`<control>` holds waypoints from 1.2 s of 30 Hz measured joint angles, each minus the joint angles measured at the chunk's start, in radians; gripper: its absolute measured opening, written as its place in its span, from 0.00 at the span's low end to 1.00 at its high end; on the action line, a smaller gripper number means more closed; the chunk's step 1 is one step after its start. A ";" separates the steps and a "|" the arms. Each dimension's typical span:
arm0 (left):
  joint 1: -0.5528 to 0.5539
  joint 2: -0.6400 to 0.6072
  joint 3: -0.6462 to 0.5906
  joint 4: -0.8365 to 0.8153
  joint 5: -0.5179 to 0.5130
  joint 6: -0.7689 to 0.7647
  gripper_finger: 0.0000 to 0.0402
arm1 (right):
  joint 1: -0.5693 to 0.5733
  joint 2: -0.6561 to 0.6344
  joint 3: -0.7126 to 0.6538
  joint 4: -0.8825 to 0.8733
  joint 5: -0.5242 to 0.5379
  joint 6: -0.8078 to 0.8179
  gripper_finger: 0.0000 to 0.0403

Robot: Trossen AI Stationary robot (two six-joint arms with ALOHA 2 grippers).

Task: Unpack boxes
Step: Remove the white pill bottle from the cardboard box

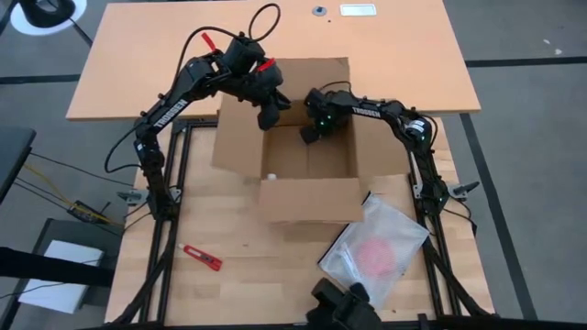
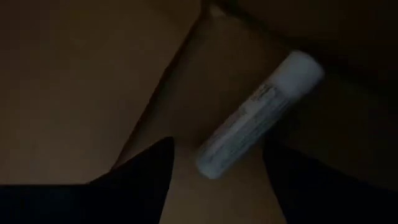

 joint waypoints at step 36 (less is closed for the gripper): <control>0.000 -0.091 0.000 -0.002 -0.079 -0.018 0.20 | 0.157 -0.474 -0.046 -0.077 -0.007 -0.227 0.14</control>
